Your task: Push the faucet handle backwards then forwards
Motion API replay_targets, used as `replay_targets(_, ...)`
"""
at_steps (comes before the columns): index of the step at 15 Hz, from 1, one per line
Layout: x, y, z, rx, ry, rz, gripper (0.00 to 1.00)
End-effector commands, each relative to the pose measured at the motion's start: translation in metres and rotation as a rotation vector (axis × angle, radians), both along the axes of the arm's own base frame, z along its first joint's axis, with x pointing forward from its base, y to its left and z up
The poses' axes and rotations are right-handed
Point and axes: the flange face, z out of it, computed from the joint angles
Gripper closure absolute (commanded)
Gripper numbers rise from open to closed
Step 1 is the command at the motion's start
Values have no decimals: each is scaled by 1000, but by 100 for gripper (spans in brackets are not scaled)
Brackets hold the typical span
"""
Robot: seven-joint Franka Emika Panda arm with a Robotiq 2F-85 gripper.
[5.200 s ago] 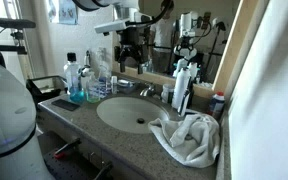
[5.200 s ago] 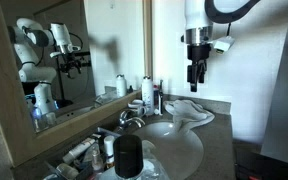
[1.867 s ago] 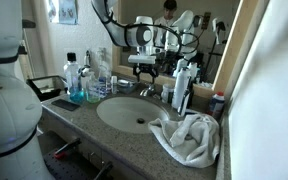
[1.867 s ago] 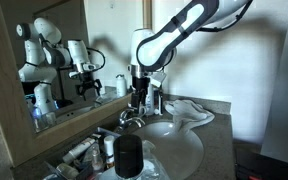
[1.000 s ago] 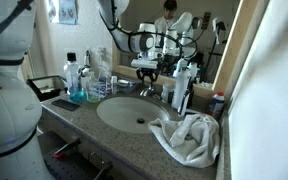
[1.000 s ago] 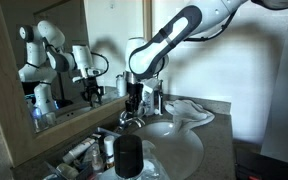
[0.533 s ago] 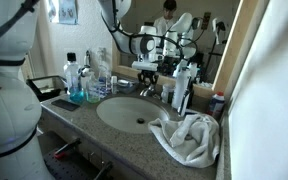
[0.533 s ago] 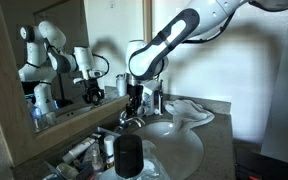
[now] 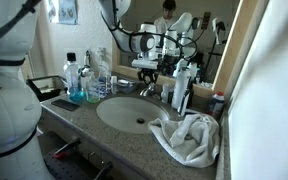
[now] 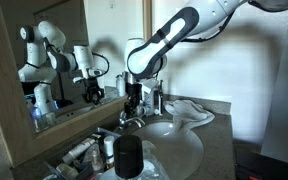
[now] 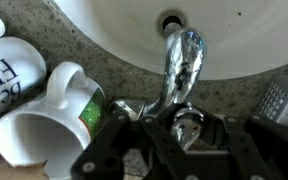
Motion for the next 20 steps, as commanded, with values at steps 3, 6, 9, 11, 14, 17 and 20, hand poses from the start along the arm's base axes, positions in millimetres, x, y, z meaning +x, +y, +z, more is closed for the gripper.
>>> replay_targets(3, -5, 21, 61, 1, -54, 50, 92)
replay_targets(6, -5, 23, 60, -4, -51, 56, 92)
replay_targets(9, -6, 23, 59, -1, -48, 56, 92)
replay_targets(11, -7, 23, 60, -1, -47, 54, 92)
replay_targets(14, -9, 23, 60, -1, -36, 54, 91)
replay_targets(17, -11, 23, 60, -2, -34, 53, 91)
replay_targets(20, -11, 23, 60, -1, -34, 51, 91)
